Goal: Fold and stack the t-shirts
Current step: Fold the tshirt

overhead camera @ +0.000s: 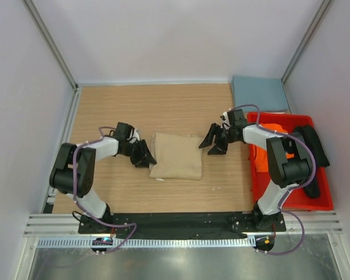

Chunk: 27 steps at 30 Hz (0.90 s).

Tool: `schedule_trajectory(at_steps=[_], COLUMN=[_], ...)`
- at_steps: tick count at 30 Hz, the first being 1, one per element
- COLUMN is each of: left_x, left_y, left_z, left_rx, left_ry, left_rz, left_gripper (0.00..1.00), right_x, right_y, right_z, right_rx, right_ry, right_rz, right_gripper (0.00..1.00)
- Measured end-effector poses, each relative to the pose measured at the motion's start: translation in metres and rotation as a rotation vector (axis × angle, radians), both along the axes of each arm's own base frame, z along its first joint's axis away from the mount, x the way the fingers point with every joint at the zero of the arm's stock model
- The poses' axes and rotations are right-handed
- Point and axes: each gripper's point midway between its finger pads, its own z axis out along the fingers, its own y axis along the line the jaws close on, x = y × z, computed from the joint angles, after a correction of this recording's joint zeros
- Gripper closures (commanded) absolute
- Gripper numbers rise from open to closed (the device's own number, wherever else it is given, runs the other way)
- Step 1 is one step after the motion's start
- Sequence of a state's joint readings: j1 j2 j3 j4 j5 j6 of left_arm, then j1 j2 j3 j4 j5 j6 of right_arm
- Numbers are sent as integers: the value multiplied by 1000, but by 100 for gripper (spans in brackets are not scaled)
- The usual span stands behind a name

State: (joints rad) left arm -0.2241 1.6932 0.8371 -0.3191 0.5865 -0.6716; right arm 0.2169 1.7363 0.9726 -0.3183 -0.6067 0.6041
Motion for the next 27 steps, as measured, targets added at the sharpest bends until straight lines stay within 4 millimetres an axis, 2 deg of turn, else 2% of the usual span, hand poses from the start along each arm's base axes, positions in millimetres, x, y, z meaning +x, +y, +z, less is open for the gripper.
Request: schedule_trajectory(at_steps=[3, 5, 9, 12, 14, 18, 22, 27], left_x=[-24, -17, 28, 71, 94, 117, 114, 110], left_y=[1, 10, 21, 14, 9, 1, 0, -3], left_z=[10, 25, 57, 69, 65, 44, 25, 21], left_rx=[20, 42, 65, 54, 51, 59, 90, 122], left_ry=[10, -35, -137, -189, -200, -181, -135, -128], left_rz=[-6, 22, 69, 61, 45, 14, -5, -19], left_gripper=[52, 50, 49, 52, 56, 61, 57, 59], right_x=[2, 5, 19, 33, 42, 52, 54, 52], right_y=[-4, -5, -5, -6, -5, -3, -1, 0], right_z=[-6, -10, -12, -11, -10, -13, -18, -21], right_rx=[-2, -9, -33, -57, -66, -66, -60, -53], right_ry=[13, 19, 3, -27, -46, -59, -43, -32], right_rz=[-7, -2, 35, 65, 80, 98, 108, 124], right_gripper=[36, 36, 36, 38, 45, 55, 55, 55])
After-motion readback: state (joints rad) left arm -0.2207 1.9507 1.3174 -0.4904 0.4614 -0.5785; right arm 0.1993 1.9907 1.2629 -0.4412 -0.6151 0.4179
